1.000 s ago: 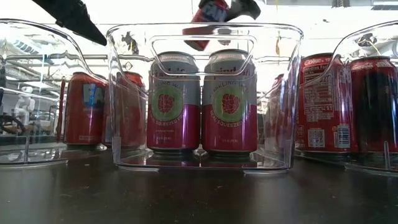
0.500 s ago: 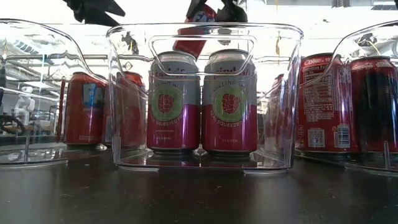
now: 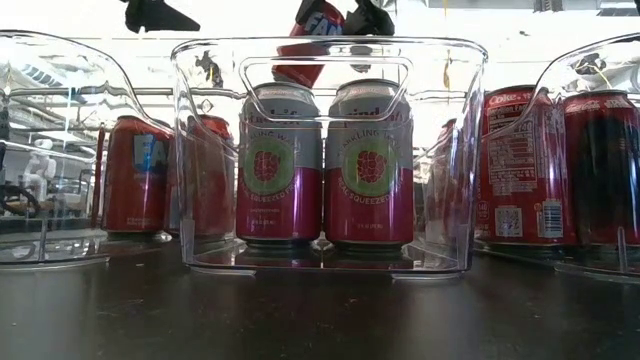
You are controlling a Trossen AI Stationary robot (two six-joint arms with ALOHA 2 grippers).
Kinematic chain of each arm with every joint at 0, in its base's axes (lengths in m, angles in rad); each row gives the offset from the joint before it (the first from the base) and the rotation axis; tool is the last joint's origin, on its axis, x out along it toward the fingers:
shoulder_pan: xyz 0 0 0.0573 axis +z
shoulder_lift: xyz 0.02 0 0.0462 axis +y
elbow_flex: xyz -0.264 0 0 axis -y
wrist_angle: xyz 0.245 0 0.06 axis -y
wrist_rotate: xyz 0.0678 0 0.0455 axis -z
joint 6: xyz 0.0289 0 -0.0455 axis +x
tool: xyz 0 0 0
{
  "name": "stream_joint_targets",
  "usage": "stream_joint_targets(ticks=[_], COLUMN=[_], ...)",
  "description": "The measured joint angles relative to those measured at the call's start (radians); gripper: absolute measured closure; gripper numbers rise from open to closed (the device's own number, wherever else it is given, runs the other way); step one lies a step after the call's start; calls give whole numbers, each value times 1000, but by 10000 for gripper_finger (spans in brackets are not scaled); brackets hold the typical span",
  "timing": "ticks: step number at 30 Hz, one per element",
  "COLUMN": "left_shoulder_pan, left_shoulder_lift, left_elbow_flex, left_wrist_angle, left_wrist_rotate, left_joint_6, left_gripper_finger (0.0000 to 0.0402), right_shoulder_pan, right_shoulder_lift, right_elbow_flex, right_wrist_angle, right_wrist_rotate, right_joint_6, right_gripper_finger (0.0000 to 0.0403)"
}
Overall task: Sort soda cans
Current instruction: Put the orange soda can into the left transparent bin
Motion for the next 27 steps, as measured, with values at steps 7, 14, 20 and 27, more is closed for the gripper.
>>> stream_joint_targets(ticks=[7, 14, 20, 27], left_shoulder_pan=[29, 130, 200, 236], left_shoulder_lift=[109, 234, 320, 416], left_elbow_flex=[0, 26, 45, 116], left_wrist_angle=[96, 140, 267, 285], left_wrist_rotate=[165, 403, 633, 710], left_joint_6=[-53, -14, 60, 104], left_gripper_finger=[13, 14, 14, 13], right_shoulder_pan=[0, 0, 0, -1], right_shoulder_lift=[0, 0, -1, -2], right_elbow_flex=[0, 0, 0, 0], right_wrist_angle=[13, 14, 12, -6], right_wrist_rotate=[-36, -112, -138, -169], right_joint_6=[-37, -70, -96, -119], right_gripper_finger=[112, 112, 112, 112])
